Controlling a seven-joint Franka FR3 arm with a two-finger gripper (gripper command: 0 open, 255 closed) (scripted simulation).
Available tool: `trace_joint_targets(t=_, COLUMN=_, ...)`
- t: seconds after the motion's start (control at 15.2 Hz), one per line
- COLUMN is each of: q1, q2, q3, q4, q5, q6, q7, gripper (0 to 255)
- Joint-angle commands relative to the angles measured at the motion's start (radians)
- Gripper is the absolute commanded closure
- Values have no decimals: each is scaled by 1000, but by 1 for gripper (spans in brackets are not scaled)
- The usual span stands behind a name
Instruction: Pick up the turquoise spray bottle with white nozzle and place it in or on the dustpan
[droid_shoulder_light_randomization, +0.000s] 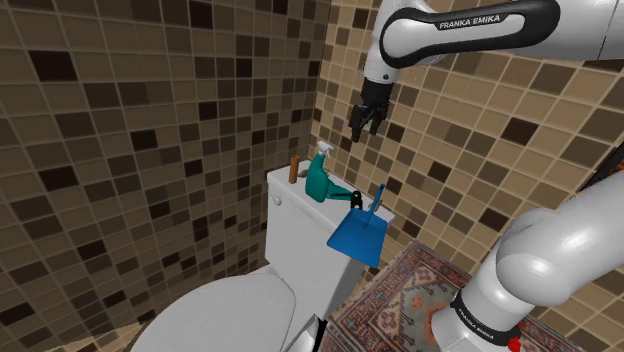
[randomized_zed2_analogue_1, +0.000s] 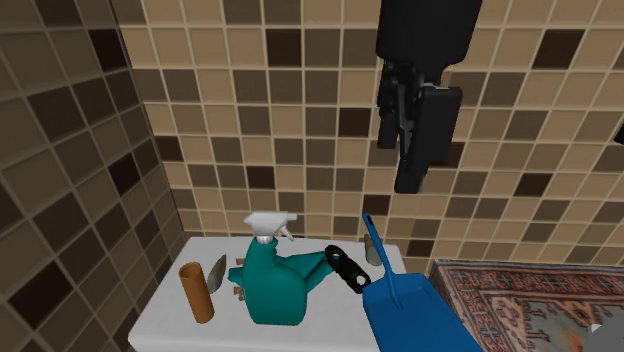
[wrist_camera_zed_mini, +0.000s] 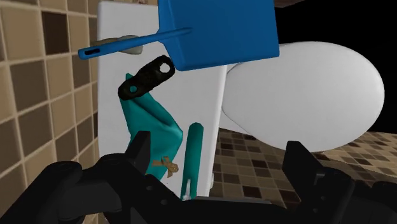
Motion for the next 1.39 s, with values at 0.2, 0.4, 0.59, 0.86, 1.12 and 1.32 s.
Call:
trace_joint_targets(t=0.2, q1=-5, q2=185, q3=-12, q4=107, q5=7, q6=78, q7=-8, gripper=0)
trace_joint_targets(t=0.4, q1=-7, q2=300, q3=-16, q4=191, q5=14, q6=108, q7=-11, gripper=0)
trace_joint_targets(t=0.59, q1=-9, q2=417, q3=-20, q4=288, q5=22, q6=127, q7=-15, gripper=0)
trace_joint_targets(t=0.86, q1=-12, q2=505, q3=-21, q4=356, q5=29, q6=147, q7=-18, gripper=0)
trace_joint_targets(t=1.12, q1=-13, q2=520, q3=-22, q4=321, q5=29, q6=197, q7=-18, gripper=0)
trace_joint_targets(t=1.32, q1=-14, q2=531, q3=-22, q4=301, q5=29, q6=228, q7=-19, gripper=0)
